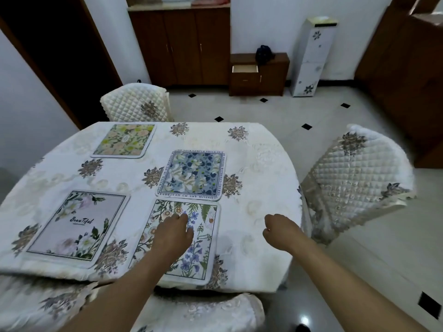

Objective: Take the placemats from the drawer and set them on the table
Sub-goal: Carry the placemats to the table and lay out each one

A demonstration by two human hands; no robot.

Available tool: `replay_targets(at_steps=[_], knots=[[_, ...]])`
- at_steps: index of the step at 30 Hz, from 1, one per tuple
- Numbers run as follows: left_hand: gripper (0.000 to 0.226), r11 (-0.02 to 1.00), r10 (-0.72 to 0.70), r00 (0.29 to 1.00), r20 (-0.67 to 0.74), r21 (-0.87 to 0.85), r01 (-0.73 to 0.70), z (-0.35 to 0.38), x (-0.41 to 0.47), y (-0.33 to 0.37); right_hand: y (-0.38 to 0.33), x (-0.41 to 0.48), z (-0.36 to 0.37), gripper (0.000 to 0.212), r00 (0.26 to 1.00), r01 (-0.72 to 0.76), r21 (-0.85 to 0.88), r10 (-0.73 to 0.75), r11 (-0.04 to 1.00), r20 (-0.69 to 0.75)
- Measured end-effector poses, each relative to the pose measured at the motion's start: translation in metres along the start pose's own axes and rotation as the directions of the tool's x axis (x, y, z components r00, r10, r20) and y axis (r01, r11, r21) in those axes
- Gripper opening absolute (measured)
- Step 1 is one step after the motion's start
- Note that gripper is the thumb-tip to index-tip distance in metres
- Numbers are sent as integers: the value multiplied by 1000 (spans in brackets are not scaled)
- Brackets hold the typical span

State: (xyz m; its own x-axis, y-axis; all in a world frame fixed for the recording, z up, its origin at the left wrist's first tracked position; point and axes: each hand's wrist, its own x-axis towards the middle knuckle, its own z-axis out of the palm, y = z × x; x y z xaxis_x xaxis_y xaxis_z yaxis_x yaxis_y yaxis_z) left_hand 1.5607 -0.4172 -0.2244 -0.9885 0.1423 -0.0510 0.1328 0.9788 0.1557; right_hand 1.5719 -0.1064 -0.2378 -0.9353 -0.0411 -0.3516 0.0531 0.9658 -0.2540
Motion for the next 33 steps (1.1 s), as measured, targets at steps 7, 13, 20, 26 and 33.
replay_targets(at_steps=[7, 13, 20, 26, 33], knots=[[32, 989, -147, 989, -16, -29, 146, 26, 9, 118, 115, 14, -37, 13, 989, 145, -33, -144, 989, 35], [36, 942, -325, 946, 0, -88, 324, 28, 7, 192, 178, 33, -83, 13, 971, 224, -73, -217, 972, 95], [33, 900, -436, 900, -14, -29, 435, 21, 9, 193, 153, 70, -111, 9, 920, 389, -139, -376, 911, 111], [36, 859, -509, 859, -48, -88, 504, 22, 20, 173, 112, 101, -123, 11, 861, 506, -216, -477, 835, 174], [36, 820, -558, 830, -7, -160, 550, 27, 25, 150, 44, 152, -128, 25, 787, 617, -284, -571, 734, 233]])
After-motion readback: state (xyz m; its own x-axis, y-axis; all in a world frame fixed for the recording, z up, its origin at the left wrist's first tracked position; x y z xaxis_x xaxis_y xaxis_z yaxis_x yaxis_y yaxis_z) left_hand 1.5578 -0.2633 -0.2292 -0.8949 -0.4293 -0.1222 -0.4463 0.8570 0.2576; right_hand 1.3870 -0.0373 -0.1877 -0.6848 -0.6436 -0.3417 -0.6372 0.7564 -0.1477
